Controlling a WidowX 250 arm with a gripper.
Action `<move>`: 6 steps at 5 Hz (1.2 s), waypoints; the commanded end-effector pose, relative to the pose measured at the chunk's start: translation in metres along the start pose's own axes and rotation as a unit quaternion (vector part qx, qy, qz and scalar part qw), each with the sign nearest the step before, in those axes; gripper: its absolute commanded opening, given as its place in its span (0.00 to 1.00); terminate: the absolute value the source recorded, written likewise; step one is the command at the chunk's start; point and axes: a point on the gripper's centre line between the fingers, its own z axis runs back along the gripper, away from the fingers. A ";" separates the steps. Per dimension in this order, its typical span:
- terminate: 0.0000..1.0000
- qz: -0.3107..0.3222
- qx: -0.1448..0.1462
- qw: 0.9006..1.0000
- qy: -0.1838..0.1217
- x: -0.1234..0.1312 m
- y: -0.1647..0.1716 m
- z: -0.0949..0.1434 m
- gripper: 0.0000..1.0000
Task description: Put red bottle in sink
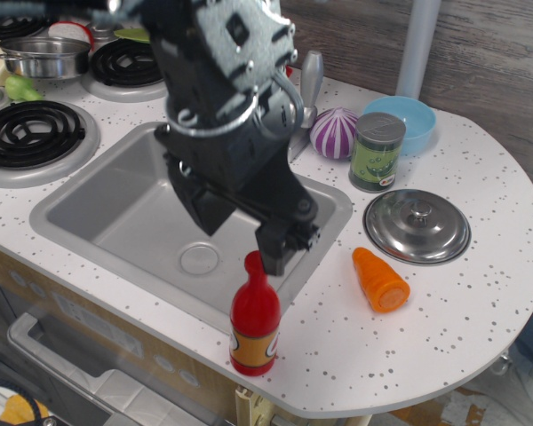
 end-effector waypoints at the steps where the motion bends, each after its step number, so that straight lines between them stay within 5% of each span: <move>1: 0.00 0.012 -0.018 1.000 -0.022 -0.003 0.000 -0.008 1.00; 3: 0.00 0.026 -0.020 0.999 -0.038 -0.009 -0.001 -0.027 1.00; 4: 0.00 0.032 -0.021 0.998 -0.050 -0.008 -0.002 -0.031 0.00; 6: 0.00 0.041 -0.024 0.997 -0.059 -0.001 -0.005 -0.029 0.00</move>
